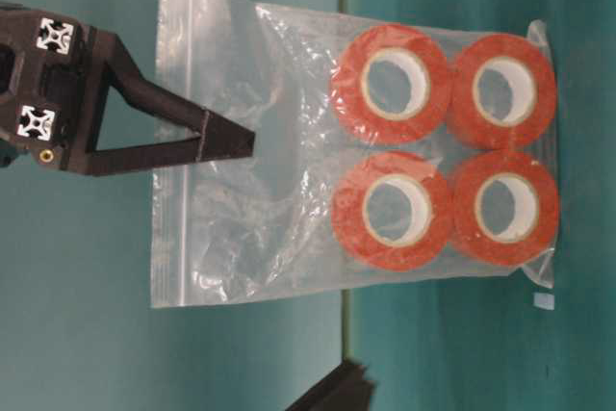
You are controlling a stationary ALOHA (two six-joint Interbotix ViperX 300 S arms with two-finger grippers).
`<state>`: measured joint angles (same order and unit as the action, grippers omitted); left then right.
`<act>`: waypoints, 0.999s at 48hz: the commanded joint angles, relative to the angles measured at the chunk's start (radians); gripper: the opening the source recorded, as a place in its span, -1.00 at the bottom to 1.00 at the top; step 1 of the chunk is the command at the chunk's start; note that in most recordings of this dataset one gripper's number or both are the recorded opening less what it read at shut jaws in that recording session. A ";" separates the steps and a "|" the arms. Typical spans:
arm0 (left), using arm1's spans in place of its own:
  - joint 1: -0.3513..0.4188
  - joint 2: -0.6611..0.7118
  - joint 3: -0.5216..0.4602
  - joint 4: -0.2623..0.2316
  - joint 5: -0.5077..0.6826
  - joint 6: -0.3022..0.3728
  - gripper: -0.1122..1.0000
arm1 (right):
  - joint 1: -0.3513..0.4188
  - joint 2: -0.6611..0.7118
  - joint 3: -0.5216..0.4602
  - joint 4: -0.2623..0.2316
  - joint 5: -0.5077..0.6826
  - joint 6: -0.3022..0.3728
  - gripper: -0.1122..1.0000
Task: Hand over the clear zip bag and make it stand upright.
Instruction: 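Close the left gripper on the bag's lower edge below the right gripper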
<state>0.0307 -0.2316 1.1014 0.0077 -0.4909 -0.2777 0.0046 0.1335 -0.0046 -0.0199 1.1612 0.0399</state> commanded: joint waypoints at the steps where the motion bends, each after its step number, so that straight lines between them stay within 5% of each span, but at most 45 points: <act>1: -0.002 0.058 -0.038 0.000 -0.040 -0.002 0.94 | 0.003 -0.014 -0.005 -0.003 -0.005 0.008 -0.79; 48: -0.025 0.505 -0.359 0.000 -0.118 0.006 0.95 | 0.008 -0.015 0.008 -0.003 -0.011 0.008 -0.79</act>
<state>0.0123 0.2684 0.7685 0.0077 -0.6044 -0.2715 0.0092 0.1335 0.0061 -0.0199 1.1551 0.0399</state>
